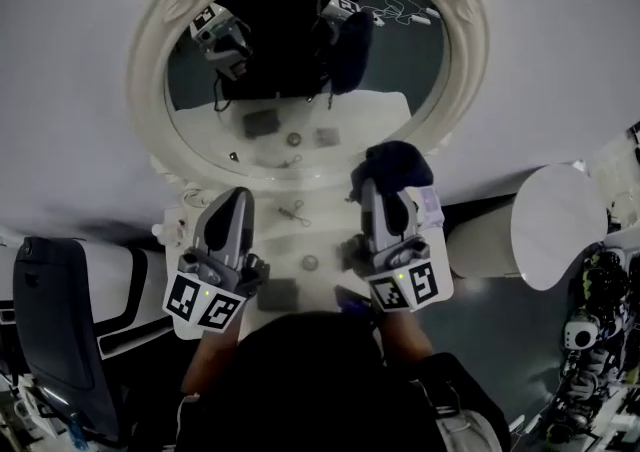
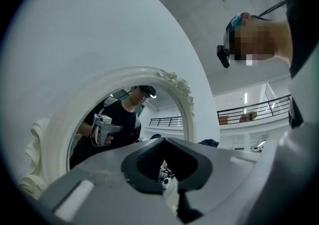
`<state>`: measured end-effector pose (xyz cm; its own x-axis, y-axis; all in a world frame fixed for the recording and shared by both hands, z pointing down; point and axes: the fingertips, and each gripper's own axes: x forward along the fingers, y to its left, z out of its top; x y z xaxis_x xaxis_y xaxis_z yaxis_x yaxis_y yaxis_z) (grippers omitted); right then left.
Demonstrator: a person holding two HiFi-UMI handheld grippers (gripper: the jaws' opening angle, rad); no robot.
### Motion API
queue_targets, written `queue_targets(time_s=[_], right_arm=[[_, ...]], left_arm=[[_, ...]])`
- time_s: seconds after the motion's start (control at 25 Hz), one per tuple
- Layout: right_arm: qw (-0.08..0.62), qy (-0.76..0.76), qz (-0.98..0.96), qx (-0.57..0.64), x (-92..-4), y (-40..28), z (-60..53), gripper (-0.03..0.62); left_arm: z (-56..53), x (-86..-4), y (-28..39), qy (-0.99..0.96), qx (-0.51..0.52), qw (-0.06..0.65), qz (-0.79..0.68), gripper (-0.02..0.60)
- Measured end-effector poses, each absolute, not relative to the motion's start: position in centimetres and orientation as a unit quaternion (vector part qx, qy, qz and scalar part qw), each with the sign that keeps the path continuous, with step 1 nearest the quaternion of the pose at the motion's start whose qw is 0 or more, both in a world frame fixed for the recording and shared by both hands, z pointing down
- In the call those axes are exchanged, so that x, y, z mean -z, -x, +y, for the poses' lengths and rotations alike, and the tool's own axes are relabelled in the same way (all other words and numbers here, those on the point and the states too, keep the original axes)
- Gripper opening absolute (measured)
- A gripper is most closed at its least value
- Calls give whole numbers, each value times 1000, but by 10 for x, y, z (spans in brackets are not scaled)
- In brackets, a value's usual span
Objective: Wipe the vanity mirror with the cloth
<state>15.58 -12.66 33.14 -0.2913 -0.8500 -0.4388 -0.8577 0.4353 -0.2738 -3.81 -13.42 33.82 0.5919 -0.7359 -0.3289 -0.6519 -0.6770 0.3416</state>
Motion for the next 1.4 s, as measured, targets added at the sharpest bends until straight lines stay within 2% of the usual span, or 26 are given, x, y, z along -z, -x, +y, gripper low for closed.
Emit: queue_targets(time_s=[0.48,0.88,1.4], right_arm=[[268,582,767,45,-415,-238,-162,40],[246,595,759,94,-474,-253,-215,40],[237,586,771,76,-461,-250,-246,40]], left_arm=[[-163,-360,-28,-901,186,101,-380,3],[-190,-388,-30,-892,163,116,-406,3],[-211,-392,-19,-882,171,125,-422,3]])
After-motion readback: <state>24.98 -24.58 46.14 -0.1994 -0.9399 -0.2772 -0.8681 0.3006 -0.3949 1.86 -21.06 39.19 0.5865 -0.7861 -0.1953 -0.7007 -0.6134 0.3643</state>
